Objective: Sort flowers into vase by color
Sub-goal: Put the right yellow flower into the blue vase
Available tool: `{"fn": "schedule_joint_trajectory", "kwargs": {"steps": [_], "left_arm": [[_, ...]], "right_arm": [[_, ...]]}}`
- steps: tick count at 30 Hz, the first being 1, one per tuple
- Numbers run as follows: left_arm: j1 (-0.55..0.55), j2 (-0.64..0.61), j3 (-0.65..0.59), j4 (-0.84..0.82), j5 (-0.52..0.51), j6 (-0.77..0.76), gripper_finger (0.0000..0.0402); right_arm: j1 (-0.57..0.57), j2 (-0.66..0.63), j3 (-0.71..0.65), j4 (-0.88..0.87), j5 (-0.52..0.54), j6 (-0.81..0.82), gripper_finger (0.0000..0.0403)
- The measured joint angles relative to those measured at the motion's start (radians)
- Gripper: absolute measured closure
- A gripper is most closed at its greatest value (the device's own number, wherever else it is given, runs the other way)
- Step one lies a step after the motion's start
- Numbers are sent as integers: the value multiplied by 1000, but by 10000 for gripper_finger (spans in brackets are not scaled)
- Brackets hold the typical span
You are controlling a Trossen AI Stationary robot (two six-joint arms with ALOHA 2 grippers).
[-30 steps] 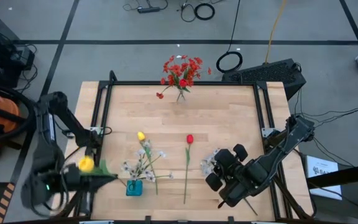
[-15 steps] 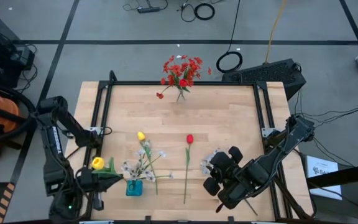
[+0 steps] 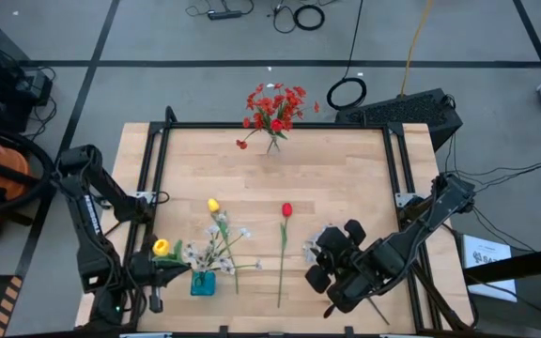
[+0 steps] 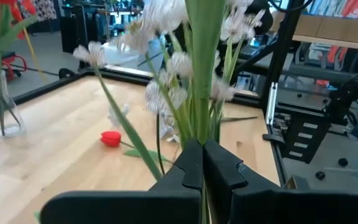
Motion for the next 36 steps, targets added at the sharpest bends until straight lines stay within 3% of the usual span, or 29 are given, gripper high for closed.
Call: {"fn": "schedule_joint_trajectory", "kwargs": {"steps": [10, 18, 26, 36], "left_arm": [[0, 0, -96, 161, 92, -1, 389], [1, 0, -99, 150, 144, 5, 387], [7, 0, -99, 77, 308, 4, 385], [7, 0, -98, 59, 345, 9, 304]], "right_arm": [[-53, 0, 0, 24, 0, 4, 314], [-109, 0, 0, 64, -3, -2, 314], [-168, 0, 0, 94, -9, -3, 314], [-228, 0, 0, 119, -8, -28, 314]]}}
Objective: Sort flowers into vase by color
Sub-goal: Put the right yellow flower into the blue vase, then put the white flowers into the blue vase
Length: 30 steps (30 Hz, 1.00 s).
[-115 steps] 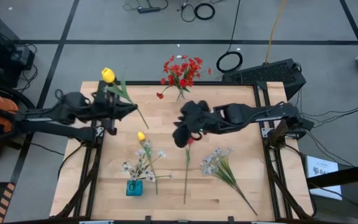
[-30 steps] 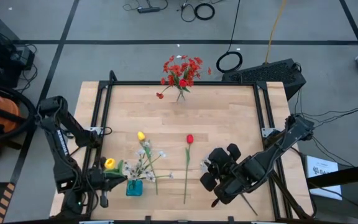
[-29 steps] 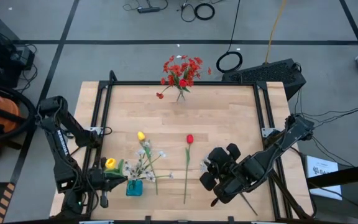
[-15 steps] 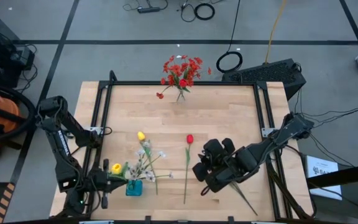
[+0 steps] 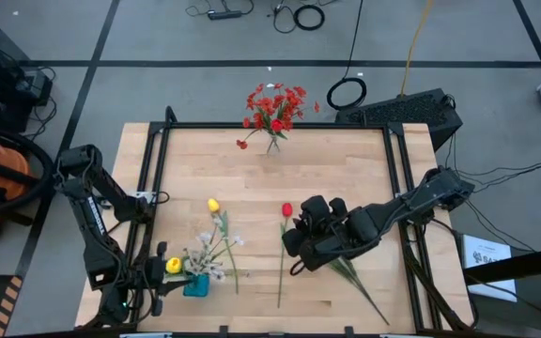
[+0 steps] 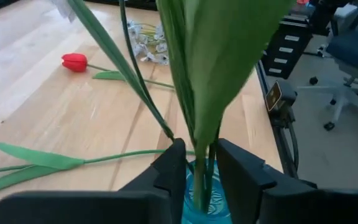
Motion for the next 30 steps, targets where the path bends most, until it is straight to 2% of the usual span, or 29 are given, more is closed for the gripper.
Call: {"fn": "schedule_joint_trajectory", "kwargs": {"steps": [7, 16, 19, 22, 26, 30], "left_arm": [[-1, -43, 3, -58, 97, -1, 295], [-1, -237, 4, -218, 301, -7, 295], [-1, -289, 4, -304, 313, -37, 295], [-1, -323, 4, -448, 308, -118, 295], [-1, -346, 4, -633, 308, -235, 295], [-1, -368, 4, -715, 308, -297, 295]], "right_arm": [[-19, 0, 0, 1, 0, -18, 314], [-36, 0, 0, 0, 0, -24, 314], [-36, 0, 0, -3, -15, -22, 314], [-41, 0, -3, -30, -125, -12, 314], [-40, 0, -73, -48, -276, -1, 314], [-39, 0, -177, -49, -478, 3, 314]]}}
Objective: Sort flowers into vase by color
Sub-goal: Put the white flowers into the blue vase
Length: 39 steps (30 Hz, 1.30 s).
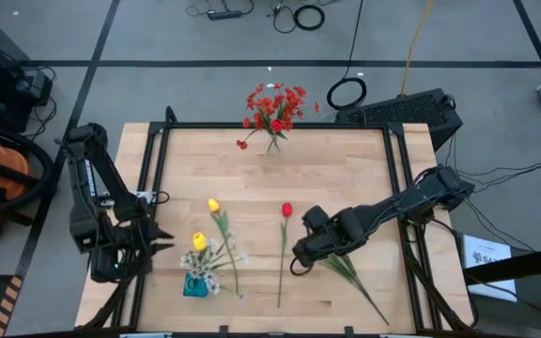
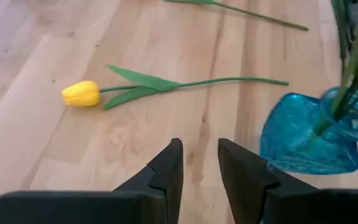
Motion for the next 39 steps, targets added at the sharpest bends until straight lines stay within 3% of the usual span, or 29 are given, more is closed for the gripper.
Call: {"fn": "schedule_joint_trajectory", "kwargs": {"steps": [6, 11, 22, 29, 39], "left_arm": [[0, -32, 0, -91, 8, -134, 295], [0, -69, -27, -132, 37, -202, 295], [0, -97, -136, 31, 36, -261, 295], [1, -96, -137, 65, 21, -262, 294], [52, -96, -137, 104, 17, -261, 294]], "right_arm": [[48, 0, -168, 46, -242, 30, 314], [114, 0, -261, 90, -359, 36, 314], [230, 0, -461, 361, -434, 118, 314], [265, 0, -527, 371, -440, 162, 314], [277, -6, -633, 521, -447, 235, 314]]}}
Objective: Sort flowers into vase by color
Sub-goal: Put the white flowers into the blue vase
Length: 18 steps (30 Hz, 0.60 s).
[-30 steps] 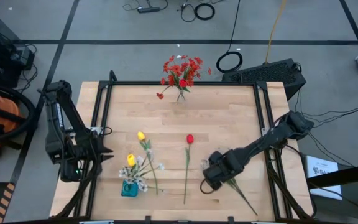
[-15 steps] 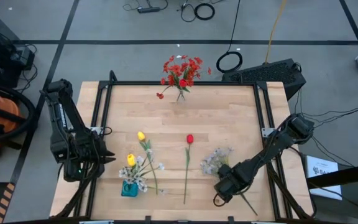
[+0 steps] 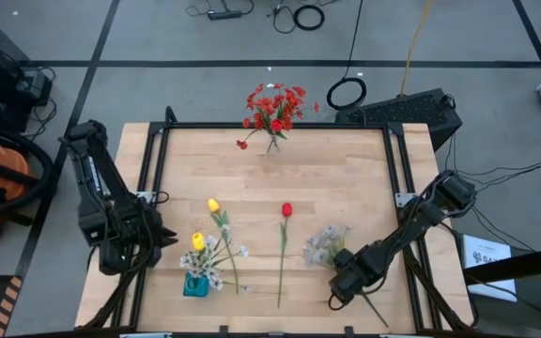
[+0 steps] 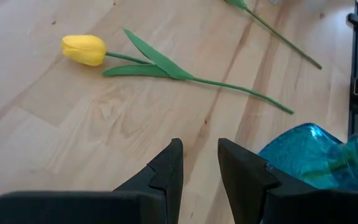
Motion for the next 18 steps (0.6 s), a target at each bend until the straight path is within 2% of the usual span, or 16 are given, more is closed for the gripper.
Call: {"fn": "schedule_joint_trajectory", "kwargs": {"steps": [4, 10, 14, 18], "left_arm": [[21, 0, 0, -1, 0, 0, 294], [44, -3, 0, -11, 0, 56, 294], [73, -20, 0, -48, 0, 65, 294], [128, -55, 0, -9, -25, 198, 294]], "right_arm": [[0, 0, -20, 4, 7, 9, 323], [2, 0, -24, 5, 47, 4, 392], [-3, 1, -24, 19, 57, 16, 393], [-2, 4, 0, 14, 89, 28, 400]]}}
